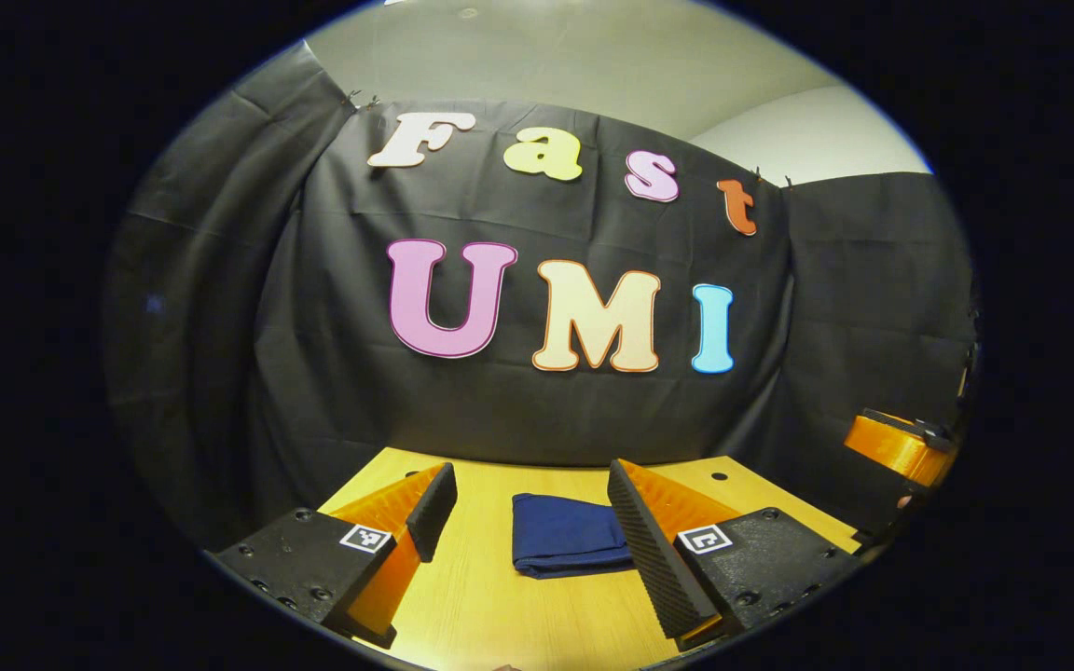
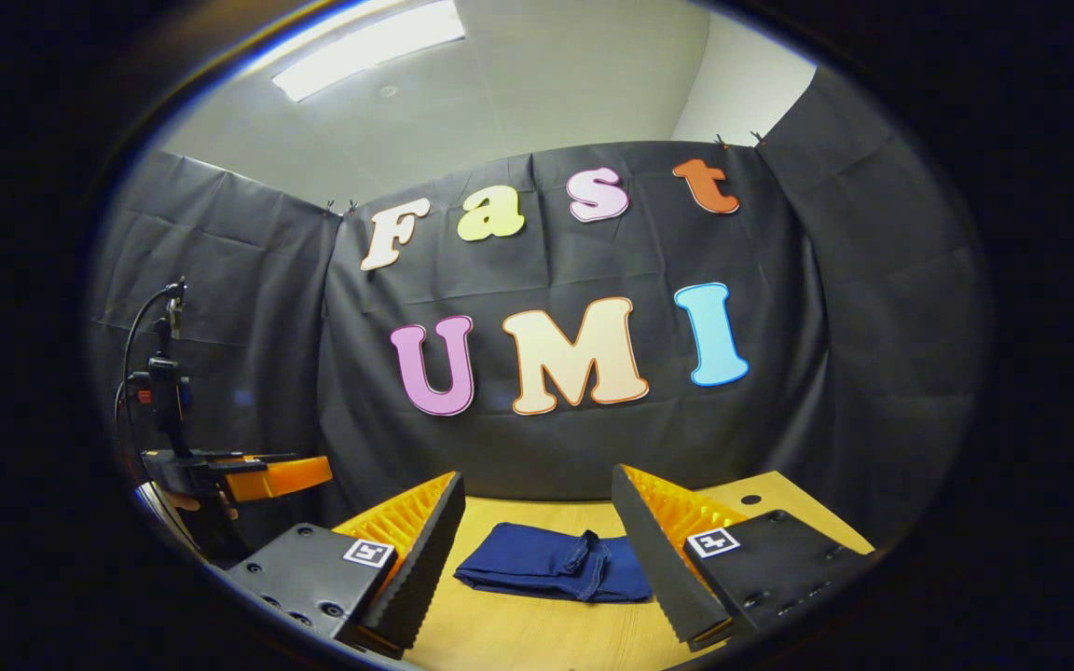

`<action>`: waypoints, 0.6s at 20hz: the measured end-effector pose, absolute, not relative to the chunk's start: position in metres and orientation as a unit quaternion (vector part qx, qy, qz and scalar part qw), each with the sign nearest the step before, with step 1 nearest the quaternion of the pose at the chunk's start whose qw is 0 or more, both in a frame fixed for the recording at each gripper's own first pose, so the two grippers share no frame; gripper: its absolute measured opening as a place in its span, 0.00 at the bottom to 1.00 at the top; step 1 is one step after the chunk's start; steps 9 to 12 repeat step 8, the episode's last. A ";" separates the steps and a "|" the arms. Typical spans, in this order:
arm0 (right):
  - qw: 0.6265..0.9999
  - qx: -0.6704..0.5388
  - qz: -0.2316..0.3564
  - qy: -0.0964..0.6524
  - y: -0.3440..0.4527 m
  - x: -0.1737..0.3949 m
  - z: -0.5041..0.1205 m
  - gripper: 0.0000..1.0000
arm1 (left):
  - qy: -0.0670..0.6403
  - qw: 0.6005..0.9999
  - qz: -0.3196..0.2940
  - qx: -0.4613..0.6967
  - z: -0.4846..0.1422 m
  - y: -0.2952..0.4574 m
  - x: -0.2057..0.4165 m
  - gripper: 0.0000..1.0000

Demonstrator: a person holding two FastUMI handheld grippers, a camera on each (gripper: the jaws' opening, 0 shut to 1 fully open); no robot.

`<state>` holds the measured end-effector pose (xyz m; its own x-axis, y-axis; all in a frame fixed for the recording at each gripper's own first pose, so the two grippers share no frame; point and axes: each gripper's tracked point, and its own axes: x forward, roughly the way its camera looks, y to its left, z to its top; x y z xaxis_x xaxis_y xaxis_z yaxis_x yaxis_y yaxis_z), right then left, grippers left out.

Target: Grasp the waist and the cuffs of the jeans and fold them to make the two legs overlap; first hold the waist and fold one-third of the jeans toward the cuffs, then hold the cuffs and fold the remaining one-third in the same direction to finish folding.

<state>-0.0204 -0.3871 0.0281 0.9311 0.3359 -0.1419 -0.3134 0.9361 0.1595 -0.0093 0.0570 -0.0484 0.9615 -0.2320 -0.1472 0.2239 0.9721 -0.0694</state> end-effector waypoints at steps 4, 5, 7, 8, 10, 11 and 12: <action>0.981 0.072 0.162 0.079 -0.388 -0.024 0.035 0.94 | 0.080 0.989 -0.122 -0.029 -0.050 0.056 -0.013 0.95; 0.981 0.071 0.161 0.078 -0.387 -0.027 0.035 0.98 | 0.082 0.989 -0.122 -0.029 -0.052 0.057 -0.013 0.94; 0.982 0.069 0.159 0.075 -0.387 -0.027 0.037 0.94 | 0.083 0.989 -0.122 -0.031 -0.052 0.060 -0.013 0.95; 0.982 0.069 0.159 0.076 -0.386 -0.026 0.037 0.94 | 0.083 0.989 -0.121 -0.032 -0.052 0.062 -0.012 0.95; 0.982 0.069 0.159 0.076 -0.386 -0.026 0.037 0.94 | 0.083 0.989 -0.121 -0.032 -0.052 0.062 -0.012 0.95; 0.982 0.069 0.159 0.076 -0.386 -0.026 0.037 0.94 | 0.083 0.989 -0.121 -0.032 -0.052 0.062 -0.012 0.95; 0.982 0.069 0.159 0.076 -0.386 -0.026 0.037 0.94 | 0.083 0.989 -0.121 -0.032 -0.052 0.062 -0.012 0.95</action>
